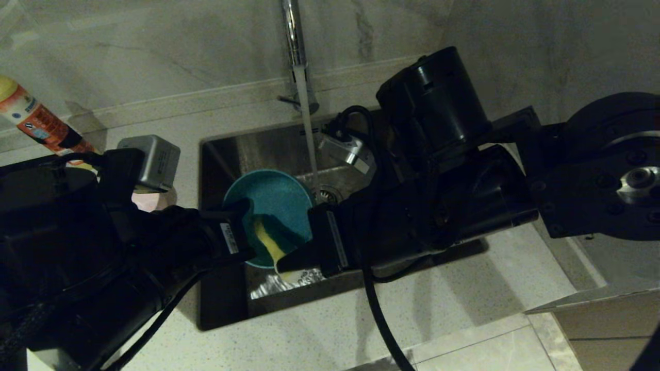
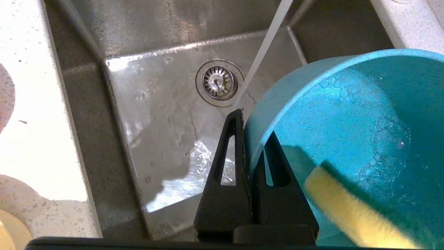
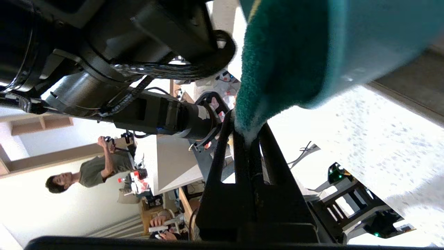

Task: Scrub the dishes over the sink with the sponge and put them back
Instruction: Wipe the bowl

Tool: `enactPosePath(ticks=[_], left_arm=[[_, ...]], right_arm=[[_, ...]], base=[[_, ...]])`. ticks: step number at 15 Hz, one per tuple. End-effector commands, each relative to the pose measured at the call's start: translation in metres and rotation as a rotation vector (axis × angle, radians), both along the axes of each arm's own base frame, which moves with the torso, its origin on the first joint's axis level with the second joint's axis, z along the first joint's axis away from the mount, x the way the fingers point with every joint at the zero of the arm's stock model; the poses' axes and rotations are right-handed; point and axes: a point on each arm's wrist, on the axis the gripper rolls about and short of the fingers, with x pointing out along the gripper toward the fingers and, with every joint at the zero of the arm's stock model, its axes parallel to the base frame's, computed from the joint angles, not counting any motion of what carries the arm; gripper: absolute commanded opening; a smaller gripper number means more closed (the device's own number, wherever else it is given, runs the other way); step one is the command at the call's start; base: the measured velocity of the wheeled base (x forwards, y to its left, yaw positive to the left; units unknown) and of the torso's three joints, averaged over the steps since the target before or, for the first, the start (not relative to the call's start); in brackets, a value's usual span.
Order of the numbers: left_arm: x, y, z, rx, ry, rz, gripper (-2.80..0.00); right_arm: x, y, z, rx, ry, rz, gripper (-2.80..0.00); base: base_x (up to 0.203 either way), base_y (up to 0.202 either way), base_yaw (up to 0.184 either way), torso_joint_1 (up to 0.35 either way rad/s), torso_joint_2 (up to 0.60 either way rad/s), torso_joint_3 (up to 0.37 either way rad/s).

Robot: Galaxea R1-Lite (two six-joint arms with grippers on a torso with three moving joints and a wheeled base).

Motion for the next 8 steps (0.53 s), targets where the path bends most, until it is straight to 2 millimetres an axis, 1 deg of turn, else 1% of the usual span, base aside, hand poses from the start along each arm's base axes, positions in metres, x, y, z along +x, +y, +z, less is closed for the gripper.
enactPosePath(ticks=[1,6,8], left_arm=[[0.001,0.0,0.0,-0.003,-0.001,0.003,-2.8],[-0.001,0.001,-0.003,0.004,0.007,0.003,-2.8],[-0.002,0.002,-0.004,0.007,0.008,0.001,-2.8]], right_arm=[[0.002,0.005,-0.002,-0.002,0.006,0.005,-2.8],[0.002,0.0,0.015,0.045,-0.031,-0.006,-2.8],[0.008,-0.006,0.021,0.063,-0.043,-0.032,-2.8]], base=[[0.0,0.0,0.0,0.0,0.0,0.0],[0.0,0.0,0.0,0.0,0.0,0.0],[0.0,0.0,0.0,0.0,0.0,0.0]])
